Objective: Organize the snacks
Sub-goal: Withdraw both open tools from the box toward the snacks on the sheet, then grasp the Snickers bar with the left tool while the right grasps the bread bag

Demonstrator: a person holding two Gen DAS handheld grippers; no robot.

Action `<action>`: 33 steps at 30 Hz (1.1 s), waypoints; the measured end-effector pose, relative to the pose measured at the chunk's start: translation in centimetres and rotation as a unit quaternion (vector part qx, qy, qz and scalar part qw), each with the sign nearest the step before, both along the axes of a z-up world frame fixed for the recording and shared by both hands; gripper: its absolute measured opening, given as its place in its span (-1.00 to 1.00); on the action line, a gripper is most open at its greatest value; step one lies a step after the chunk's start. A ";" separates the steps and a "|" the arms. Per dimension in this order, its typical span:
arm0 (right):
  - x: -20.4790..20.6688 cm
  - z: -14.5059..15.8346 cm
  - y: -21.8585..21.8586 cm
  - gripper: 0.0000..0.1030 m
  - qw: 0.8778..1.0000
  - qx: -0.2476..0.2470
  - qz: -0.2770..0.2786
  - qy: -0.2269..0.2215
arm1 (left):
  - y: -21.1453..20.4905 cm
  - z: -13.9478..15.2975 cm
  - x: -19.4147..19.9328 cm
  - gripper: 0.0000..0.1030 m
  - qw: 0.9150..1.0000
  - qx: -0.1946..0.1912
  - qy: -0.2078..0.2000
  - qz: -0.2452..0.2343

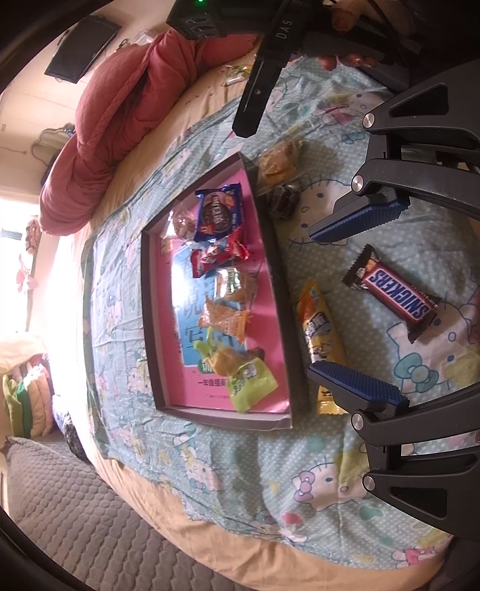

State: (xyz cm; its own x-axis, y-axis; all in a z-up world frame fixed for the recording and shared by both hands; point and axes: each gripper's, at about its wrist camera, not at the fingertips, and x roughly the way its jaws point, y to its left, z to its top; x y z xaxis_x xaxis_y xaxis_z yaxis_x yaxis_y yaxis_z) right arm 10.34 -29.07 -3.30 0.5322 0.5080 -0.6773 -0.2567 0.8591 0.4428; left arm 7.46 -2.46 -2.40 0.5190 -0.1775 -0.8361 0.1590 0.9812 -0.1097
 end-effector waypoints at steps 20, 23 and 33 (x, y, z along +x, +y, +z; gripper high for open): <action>-0.3 -2.3 0.2 0.63 0.998 -0.040 -0.007 0.047 | 0.5 -3.8 -1.1 0.34 0.999 0.002 0.041 -0.015; 0.0 -3.0 0.6 0.63 0.997 -0.053 -0.005 0.057 | 0.4 -4.6 -1.1 0.34 0.999 0.004 0.050 -0.018; 1.2 -4.8 0.8 0.64 0.995 -0.063 -0.011 0.082 | 0.4 -5.6 -1.1 0.34 0.998 0.005 0.059 -0.022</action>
